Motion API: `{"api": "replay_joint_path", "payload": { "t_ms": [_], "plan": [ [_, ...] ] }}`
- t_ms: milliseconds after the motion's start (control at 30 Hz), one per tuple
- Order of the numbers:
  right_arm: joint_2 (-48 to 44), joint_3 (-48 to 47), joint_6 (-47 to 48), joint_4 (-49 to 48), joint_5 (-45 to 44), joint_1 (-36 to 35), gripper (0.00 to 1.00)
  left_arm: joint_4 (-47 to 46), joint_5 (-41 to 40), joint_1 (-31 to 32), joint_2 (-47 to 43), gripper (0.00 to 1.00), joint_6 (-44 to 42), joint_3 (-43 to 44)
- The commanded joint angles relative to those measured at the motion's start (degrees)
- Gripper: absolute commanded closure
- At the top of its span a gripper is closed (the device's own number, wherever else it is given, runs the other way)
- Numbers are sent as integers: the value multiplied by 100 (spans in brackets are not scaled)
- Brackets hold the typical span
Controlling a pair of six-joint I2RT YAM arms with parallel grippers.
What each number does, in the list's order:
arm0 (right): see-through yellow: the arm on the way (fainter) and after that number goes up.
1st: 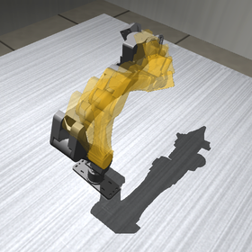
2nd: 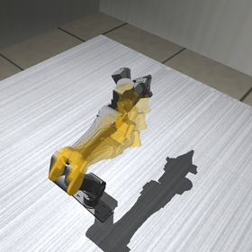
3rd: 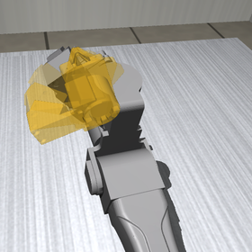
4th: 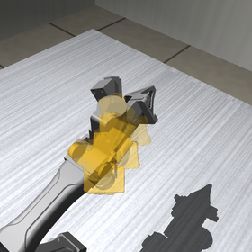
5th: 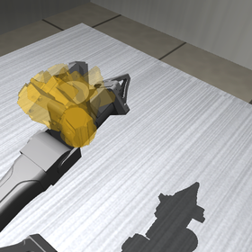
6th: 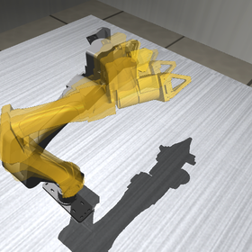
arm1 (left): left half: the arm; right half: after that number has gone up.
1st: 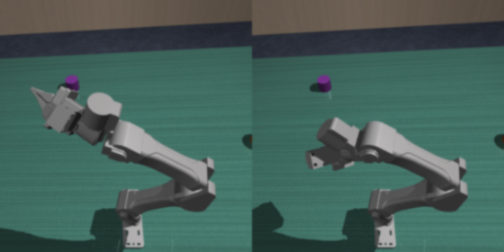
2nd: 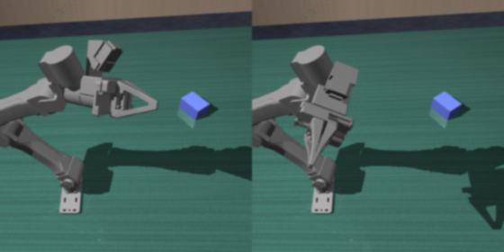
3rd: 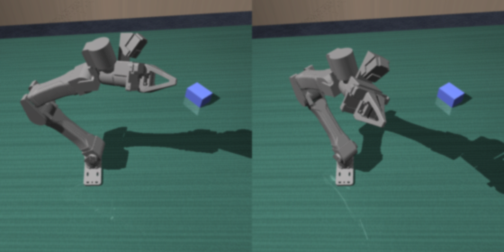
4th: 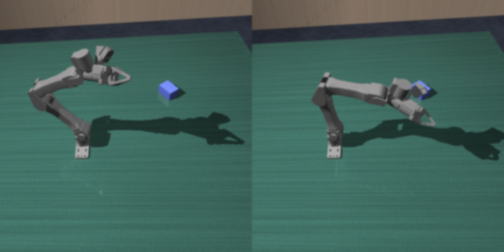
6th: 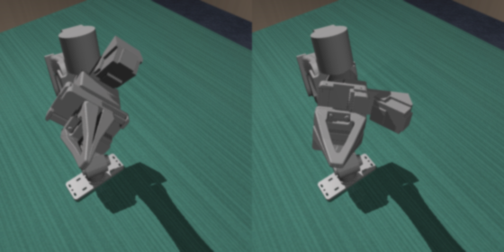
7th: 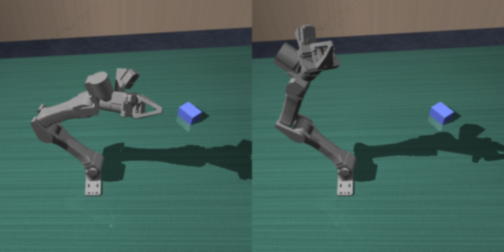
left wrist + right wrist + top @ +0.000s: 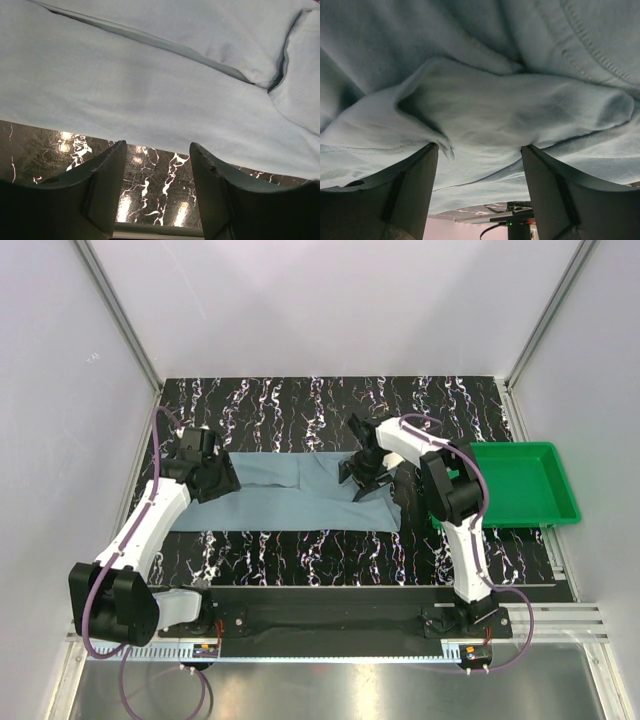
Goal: Fold and stack the t-shirts
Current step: Fold the tshirt
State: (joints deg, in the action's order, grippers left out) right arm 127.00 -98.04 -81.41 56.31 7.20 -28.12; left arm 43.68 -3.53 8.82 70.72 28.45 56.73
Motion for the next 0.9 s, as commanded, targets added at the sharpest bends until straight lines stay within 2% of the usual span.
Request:
{"api": "replay_joint_path", "payload": {
  "t_ms": [0,233,400,433,500,567,667,767,833,867],
  "plan": [
    [507,-460,150,230,-685,-1,25,-123,-174,32,-120,41,-199,-4],
    [1827,-1945,1309,661,-1105,315,22,-35,-139,85,47,41,-410,224],
    [2968,-4088,2636,1215,-2073,964,22,245,-244,129,30,41,-375,391],
    [3110,-4788,3143,1267,-2152,1071,22,307,-279,155,-49,41,-358,409],
    [3295,-5294,3934,1094,-2346,1229,21,439,-350,181,-163,41,-349,453],
    [3174,-5349,4342,522,-2241,1265,21,518,-420,190,-295,41,-331,470],
    [2429,-4945,4748,-76,-2180,1230,15,694,-735,190,-313,40,-278,541],
    [1910,-4891,4801,-139,-2040,1221,7,633,-956,182,-112,39,-549,620],
    [1680,-5110,5002,45,-1917,1151,0,493,-834,182,116,37,-1085,821],
    [1435,-5163,5133,107,-1863,1116,0,501,-590,208,492,37,-1278,953]
  ]
}}
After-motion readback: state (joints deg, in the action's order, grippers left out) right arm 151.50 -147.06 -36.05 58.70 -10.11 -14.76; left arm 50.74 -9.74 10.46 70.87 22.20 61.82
